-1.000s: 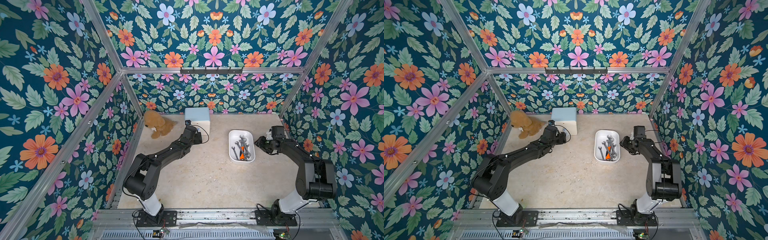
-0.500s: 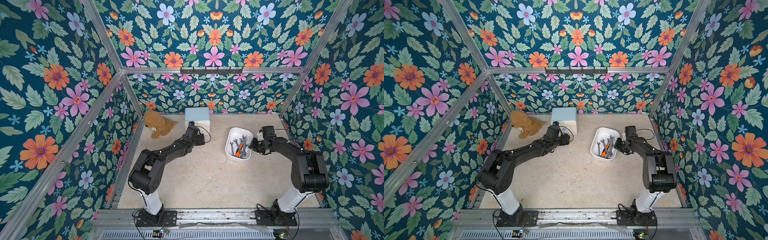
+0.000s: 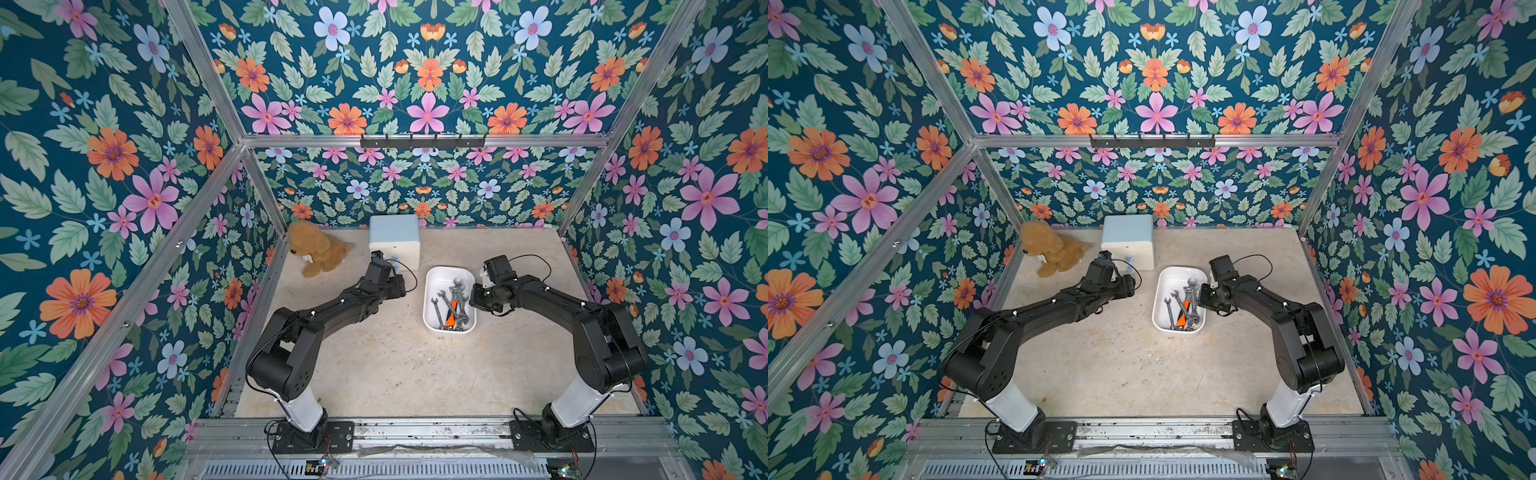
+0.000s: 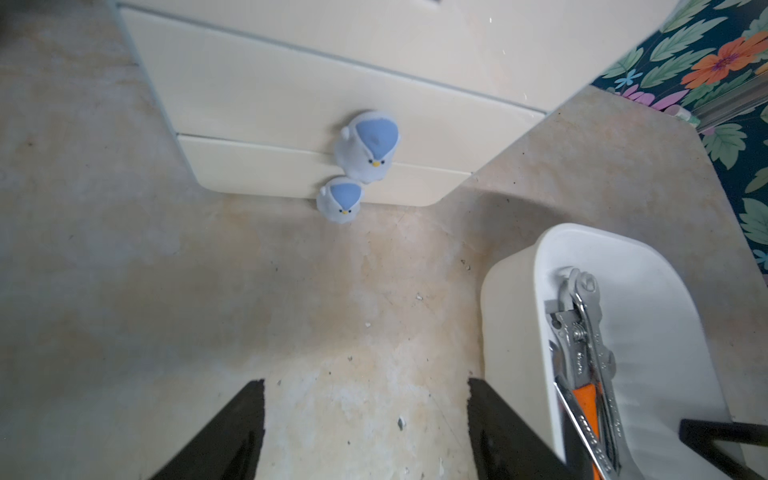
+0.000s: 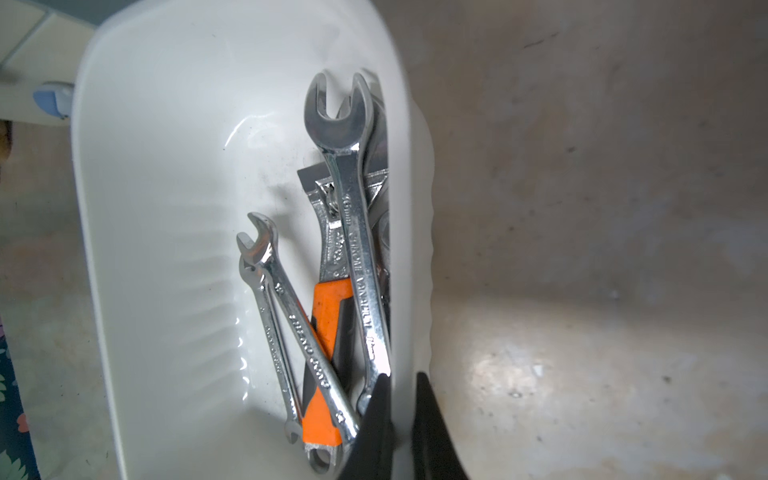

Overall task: Take out the wrench from the storage box
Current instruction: Adjust the storage box at the center of the board.

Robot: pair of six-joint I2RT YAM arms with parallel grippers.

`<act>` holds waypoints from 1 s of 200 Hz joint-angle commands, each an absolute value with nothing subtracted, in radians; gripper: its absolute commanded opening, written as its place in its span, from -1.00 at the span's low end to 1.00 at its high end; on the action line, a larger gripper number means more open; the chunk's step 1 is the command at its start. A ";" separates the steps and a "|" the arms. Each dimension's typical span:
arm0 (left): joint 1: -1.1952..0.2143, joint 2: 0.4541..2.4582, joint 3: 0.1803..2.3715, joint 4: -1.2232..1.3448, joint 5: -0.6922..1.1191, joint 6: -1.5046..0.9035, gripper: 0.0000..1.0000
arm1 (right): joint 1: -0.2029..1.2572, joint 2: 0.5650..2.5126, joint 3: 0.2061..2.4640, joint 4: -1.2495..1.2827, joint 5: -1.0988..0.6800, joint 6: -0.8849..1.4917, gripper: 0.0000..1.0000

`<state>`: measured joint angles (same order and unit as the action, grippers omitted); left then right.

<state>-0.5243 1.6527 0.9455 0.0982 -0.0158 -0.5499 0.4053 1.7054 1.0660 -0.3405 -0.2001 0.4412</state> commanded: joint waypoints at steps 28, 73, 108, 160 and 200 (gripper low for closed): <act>-0.516 1.496 0.793 0.097 -0.065 -0.623 0.62 | 0.566 1.764 1.141 -0.274 -0.133 0.578 -0.95; -0.483 1.295 0.624 0.075 -0.116 -0.650 0.66 | 0.688 1.833 1.249 -0.311 -0.070 0.604 -0.96; -0.433 1.186 0.546 0.054 -0.098 -0.659 0.70 | 0.768 1.877 1.314 -0.340 -0.033 0.626 -0.96; -0.417 1.138 0.528 0.034 -0.085 -0.664 0.72 | 0.853 1.876 1.308 -0.351 0.004 0.687 -0.95; -0.417 1.156 0.541 0.036 -0.073 -0.667 0.72 | 0.867 1.843 1.247 -0.307 0.003 0.722 -0.87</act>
<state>-0.4191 1.1461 0.5304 0.0410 -0.0803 -0.6590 0.8646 1.8664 1.2705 -0.3779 -0.0078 0.6872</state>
